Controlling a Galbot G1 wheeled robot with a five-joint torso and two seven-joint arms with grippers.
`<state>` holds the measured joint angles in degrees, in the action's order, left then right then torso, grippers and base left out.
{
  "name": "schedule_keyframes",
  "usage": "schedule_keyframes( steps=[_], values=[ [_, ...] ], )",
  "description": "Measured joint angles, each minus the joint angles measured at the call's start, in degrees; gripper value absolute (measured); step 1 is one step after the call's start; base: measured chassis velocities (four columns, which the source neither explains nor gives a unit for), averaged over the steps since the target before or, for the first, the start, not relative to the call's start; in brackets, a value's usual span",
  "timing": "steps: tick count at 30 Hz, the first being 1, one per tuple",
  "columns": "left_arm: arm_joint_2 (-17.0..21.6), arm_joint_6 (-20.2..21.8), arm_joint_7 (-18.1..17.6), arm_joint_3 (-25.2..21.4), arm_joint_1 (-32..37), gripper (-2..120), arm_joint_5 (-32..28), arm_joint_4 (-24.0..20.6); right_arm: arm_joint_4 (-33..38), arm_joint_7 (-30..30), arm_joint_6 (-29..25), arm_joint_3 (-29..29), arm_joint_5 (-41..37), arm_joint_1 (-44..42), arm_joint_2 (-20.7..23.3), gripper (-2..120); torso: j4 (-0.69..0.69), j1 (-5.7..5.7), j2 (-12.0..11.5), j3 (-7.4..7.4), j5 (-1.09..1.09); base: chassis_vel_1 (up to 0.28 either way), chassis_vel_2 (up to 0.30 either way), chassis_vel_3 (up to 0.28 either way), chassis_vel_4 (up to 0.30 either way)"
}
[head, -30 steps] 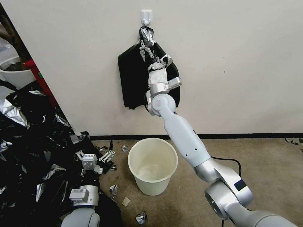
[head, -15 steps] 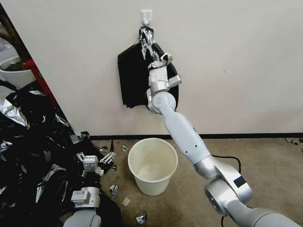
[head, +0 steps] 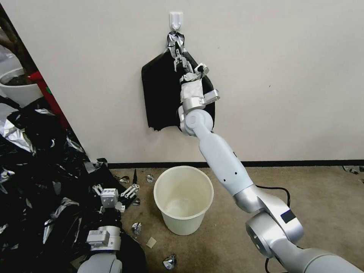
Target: Place a trash bag onto the trash bin.
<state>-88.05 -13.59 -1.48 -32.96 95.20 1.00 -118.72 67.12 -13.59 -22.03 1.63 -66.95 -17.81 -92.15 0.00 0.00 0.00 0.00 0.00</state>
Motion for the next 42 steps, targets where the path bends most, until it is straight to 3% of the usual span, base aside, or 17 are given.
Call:
schedule_keyframes(
  steps=[6, 19, 27, 35, 42],
  values=[
    [0.09, -0.13, -0.06, 0.17, -0.26, 100, -0.01, 0.54, 1.39, -2.45, 0.00, 0.15, -0.49, -1.12, 0.00, 0, 0.00, 0.00, 0.00, 0.00, 0.00, 0.000, 0.000, 0.000, 0.000],
    [1.15, -0.44, -0.18, -1.07, -1.31, 100, -2.15, 1.80, 11.18, -17.68, 0.93, -1.46, -3.51, -11.79, 0.13, 0, 0.02, -0.01, 0.00, 0.00, -0.01, 0.000, 0.000, 0.000, 0.000],
    [3.59, 0.05, -0.08, -3.48, -3.98, 100, -7.17, 3.15, 18.75, -29.69, 3.37, -1.84, -2.05, -24.36, 5.29, 0, 0.00, -0.01, 0.01, -0.01, -0.01, 0.000, 0.000, 0.000, 0.000],
    [5.02, 0.21, 0.82, -3.39, -5.53, 100, -11.26, 4.13, 21.85, -35.63, 5.16, -0.95, 0.52, -29.96, 8.26, 0, -0.01, -0.01, 0.01, -0.01, 0.00, 0.000, 0.000, 0.000, 0.000],
    [8.98, 0.22, 1.82, -2.14, -9.64, 100, -18.61, 3.41, 21.62, -41.22, 6.81, 0.32, 5.42, -33.52, 10.74, 0, 0.00, -0.01, 0.01, 0.00, 0.00, 0.000, 0.000, 0.000, 0.000]
  ],
)
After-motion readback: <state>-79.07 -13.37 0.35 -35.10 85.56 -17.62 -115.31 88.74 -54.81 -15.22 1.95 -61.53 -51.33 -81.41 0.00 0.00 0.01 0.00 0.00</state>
